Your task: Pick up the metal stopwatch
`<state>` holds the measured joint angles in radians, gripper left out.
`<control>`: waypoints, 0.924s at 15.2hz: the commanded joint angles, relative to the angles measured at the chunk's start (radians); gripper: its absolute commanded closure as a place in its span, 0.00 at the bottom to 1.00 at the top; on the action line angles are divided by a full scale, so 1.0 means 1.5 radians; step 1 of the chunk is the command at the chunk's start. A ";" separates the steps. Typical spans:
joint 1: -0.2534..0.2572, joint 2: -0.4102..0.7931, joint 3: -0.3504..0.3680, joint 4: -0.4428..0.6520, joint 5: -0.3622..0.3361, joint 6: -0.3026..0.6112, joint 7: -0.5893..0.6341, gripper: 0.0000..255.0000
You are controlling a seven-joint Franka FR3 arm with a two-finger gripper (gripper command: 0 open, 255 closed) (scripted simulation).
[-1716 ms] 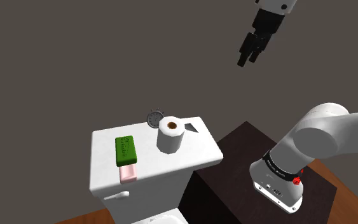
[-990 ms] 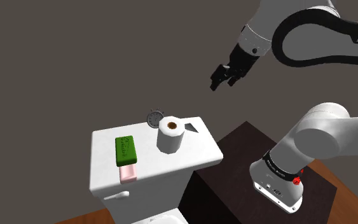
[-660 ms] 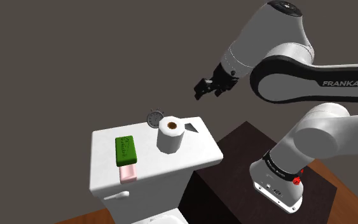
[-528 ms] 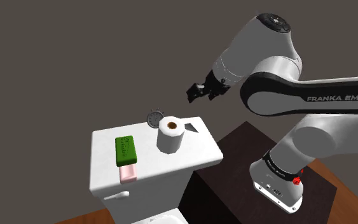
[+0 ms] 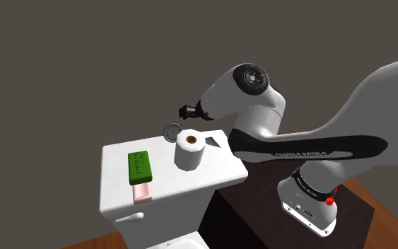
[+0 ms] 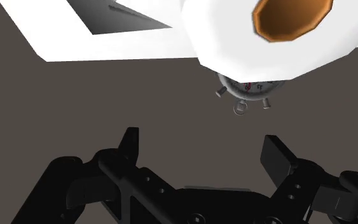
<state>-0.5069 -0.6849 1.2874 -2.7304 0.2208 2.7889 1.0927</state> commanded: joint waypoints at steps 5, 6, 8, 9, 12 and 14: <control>-0.285 -0.104 0.291 0.132 0.006 0.058 0.185 0.00; -0.318 -0.133 0.320 0.159 0.013 0.057 0.208 0.00; -0.337 -0.147 0.340 0.170 0.018 0.062 0.219 0.00; -0.344 -0.150 0.350 0.170 0.020 0.068 0.223 0.00; -0.366 -0.160 0.381 0.173 0.027 0.086 0.233 0.00; -0.384 -0.170 0.407 0.177 0.033 0.100 0.243 0.00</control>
<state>-1.0690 -0.9277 1.8686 -2.4658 0.2638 2.9320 1.4440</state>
